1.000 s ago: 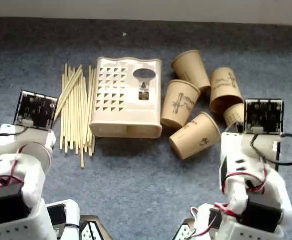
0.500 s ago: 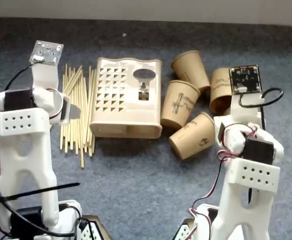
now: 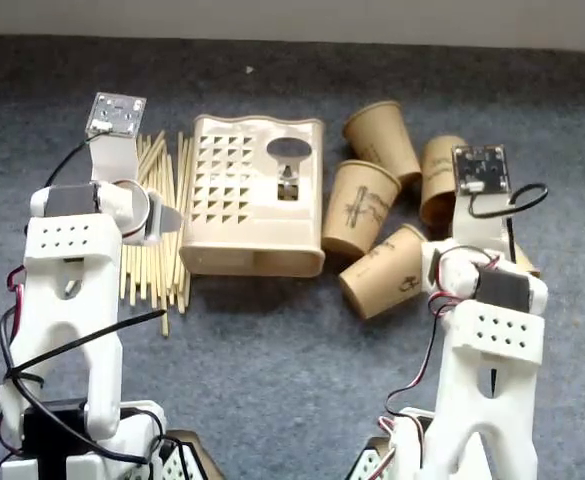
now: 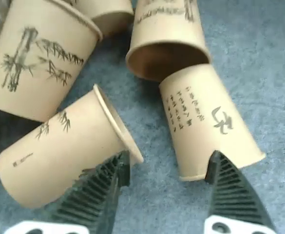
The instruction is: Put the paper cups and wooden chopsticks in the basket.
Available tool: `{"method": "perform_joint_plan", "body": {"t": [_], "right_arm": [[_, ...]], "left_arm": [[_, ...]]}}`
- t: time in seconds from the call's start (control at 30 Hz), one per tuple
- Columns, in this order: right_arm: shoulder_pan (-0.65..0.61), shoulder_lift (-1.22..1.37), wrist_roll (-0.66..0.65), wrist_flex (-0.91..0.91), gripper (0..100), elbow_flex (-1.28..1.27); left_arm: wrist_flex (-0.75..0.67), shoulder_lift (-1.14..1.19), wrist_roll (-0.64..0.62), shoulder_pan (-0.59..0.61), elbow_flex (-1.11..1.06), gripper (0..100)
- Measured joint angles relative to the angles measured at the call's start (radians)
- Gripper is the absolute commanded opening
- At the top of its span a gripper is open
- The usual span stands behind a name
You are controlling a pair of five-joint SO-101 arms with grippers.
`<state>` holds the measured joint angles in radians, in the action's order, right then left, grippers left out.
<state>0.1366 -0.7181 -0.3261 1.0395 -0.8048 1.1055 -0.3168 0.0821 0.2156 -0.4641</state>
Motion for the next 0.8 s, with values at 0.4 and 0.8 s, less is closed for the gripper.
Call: {"method": "perform_joint_plan", "body": {"t": [0.4,0.8], "right_arm": [[0.029,0.002,0.0,0.002,4.1,-0.14],[0.044,-0.381,0.0,0.153,0.6,-0.218]], "left_arm": [[-0.235,0.11,0.0,-0.107,0.133,29],[-0.235,0.624,0.0,-0.226,0.675,29]]}}
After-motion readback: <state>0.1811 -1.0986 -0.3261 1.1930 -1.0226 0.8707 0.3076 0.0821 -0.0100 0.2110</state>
